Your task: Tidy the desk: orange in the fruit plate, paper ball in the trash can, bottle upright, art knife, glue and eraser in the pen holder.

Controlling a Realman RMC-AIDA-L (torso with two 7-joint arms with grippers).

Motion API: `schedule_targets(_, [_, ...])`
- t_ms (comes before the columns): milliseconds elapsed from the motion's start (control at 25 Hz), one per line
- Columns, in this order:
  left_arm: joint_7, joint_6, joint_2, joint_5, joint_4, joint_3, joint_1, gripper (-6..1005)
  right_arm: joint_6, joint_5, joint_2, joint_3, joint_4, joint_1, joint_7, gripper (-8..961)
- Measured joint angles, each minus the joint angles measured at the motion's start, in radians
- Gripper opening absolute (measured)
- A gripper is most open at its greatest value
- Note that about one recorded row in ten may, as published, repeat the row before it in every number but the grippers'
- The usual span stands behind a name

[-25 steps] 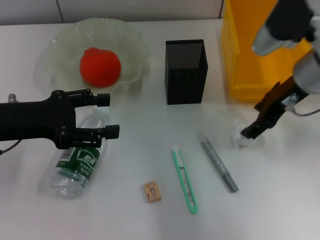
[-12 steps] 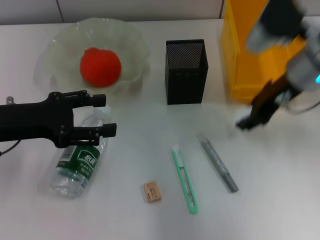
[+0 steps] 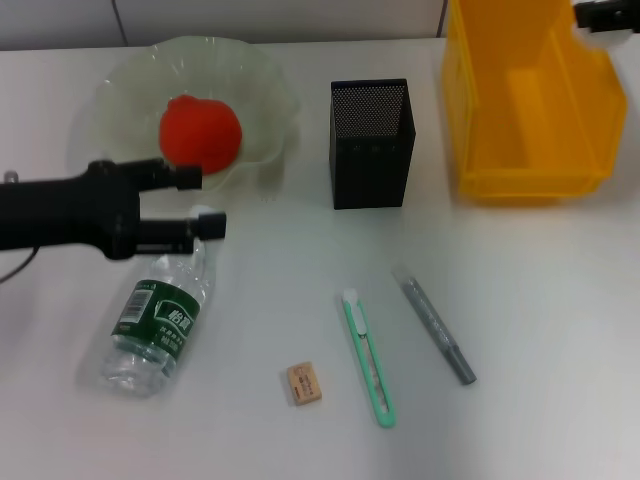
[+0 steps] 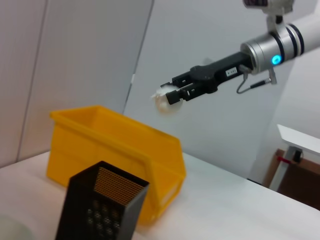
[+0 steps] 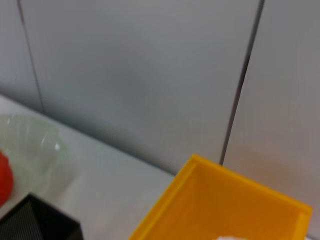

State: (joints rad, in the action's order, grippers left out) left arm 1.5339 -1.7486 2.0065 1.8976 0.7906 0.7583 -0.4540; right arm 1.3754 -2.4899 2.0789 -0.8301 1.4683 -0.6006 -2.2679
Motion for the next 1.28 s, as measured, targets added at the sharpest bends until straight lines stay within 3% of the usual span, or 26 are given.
schedule_targets(160, [0.182,0.026,-0.004,0.031,0.105,0.008,-0.024,838,-0.077,0.125,0.0,0.014,-0.109,0.015,0.103,662])
schedule_targets(240, [0.444,0.033,0.008,0.146,0.281,0.011,-0.062,838,-0.093,0.285,0.0,0.047,-0.162,0.062,0.213,741])
schedule_targets(400, [0.543,0.033,0.011,0.218,0.337,0.015,-0.083,837,-0.056,0.472,-0.007,0.059,-0.23,0.132,0.351,825])
schedule_targets(440, [0.711,0.034,0.02,0.377,0.422,0.05,-0.13,837,-0.007,0.554,-0.008,0.057,-0.287,0.181,0.461,846])
schedule_targets(480, [0.815,0.038,0.039,0.511,0.46,0.096,-0.164,837,-0.007,0.554,-0.008,0.057,-0.287,0.181,0.461,846])
schedule_targets(520, [0.865,0.046,0.05,0.579,0.474,0.116,-0.185,837,0.058,0.599,-0.005,0.059,-0.353,0.219,0.603,846])
schedule_targets(560, [0.924,0.07,0.064,0.653,0.471,0.134,-0.207,837,0.104,0.609,-0.004,0.062,-0.398,0.235,0.697,846])
schedule_targets(600, [1.002,0.102,0.064,0.69,0.447,0.171,-0.219,837,0.193,0.624,-0.004,0.072,-0.484,0.257,0.851,846])
schedule_targets(720, [1.059,0.12,0.062,0.703,0.435,0.201,-0.22,834,0.262,0.638,-0.015,0.098,-0.589,0.268,0.985,847])
schedule_targets(800, [1.127,0.139,0.063,0.71,0.429,0.234,-0.221,831,0.315,0.644,-0.038,0.127,-0.741,0.263,1.114,847])
schedule_targets(840, [1.127,0.139,0.063,0.71,0.429,0.234,-0.221,830,0.315,0.644,-0.038,0.127,-0.741,0.263,1.114,847])
schedule_targets(880, [1.157,0.15,0.064,0.713,0.426,0.255,-0.221,829,0.34,0.644,-0.056,0.127,-0.828,0.253,1.189,847])
schedule_targets(1040, [1.271,0.234,0.068,0.716,0.386,0.356,-0.22,823,0.356,0.639,-0.063,0.127,-0.923,0.233,1.274,847])
schedule_targets(1280, [1.305,0.32,0.071,0.714,0.275,0.394,-0.246,811,0.352,0.631,-0.054,0.114,-0.972,0.205,1.321,847])
